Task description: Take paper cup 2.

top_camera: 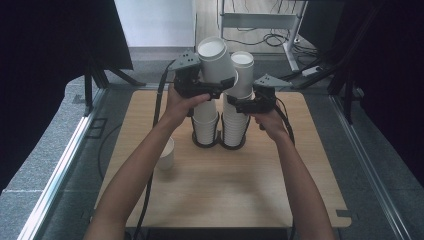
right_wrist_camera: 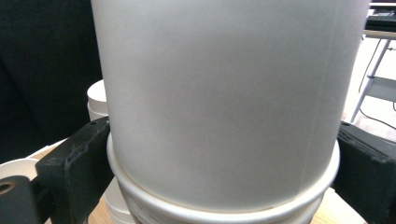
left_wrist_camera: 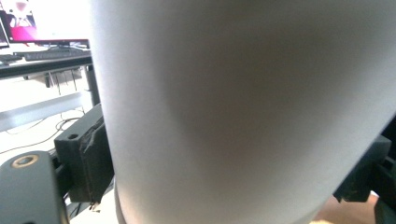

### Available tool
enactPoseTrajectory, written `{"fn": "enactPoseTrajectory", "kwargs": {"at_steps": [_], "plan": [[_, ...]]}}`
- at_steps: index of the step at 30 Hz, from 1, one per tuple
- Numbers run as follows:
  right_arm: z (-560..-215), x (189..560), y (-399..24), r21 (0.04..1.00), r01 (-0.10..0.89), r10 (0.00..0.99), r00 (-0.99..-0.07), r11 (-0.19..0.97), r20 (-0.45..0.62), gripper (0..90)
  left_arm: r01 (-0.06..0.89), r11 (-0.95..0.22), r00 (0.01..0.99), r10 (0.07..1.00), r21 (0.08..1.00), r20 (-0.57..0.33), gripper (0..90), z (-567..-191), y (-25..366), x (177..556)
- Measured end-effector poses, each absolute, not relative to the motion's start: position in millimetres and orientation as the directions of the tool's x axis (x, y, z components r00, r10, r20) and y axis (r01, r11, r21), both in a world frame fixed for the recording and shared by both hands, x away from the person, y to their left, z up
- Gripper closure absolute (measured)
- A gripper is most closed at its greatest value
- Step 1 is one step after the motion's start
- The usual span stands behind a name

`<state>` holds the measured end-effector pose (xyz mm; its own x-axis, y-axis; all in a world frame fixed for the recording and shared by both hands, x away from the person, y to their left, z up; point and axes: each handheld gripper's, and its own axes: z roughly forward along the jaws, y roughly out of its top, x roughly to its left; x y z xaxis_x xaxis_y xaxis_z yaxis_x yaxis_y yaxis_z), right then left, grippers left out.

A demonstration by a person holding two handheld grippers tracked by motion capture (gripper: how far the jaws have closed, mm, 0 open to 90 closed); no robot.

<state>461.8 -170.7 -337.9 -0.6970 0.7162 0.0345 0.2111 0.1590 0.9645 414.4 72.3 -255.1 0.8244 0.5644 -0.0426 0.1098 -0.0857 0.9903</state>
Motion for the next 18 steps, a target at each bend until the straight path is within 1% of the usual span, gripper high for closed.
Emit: {"fn": "enactPoseTrajectory", "kwargs": {"at_steps": [9, 18], "plan": [[-337.0, 455.3, -173.0, 0.967, 0.187, 0.733, -0.68, 0.171, 0.002, 2.9, 0.129, -0.084, 0.831, 0.553, 0.988, -0.061, 12.3, -275.8, 76.3, 405.4], [-338.2, 443.3, -185.4, 0.972, 0.18, 0.737, -0.675, 0.151, 0.01, 2.9, 0.126, -0.102, 0.834, 0.55, 0.987, -0.049, 12.2, -287.7, 77.5, 393.9]]}}
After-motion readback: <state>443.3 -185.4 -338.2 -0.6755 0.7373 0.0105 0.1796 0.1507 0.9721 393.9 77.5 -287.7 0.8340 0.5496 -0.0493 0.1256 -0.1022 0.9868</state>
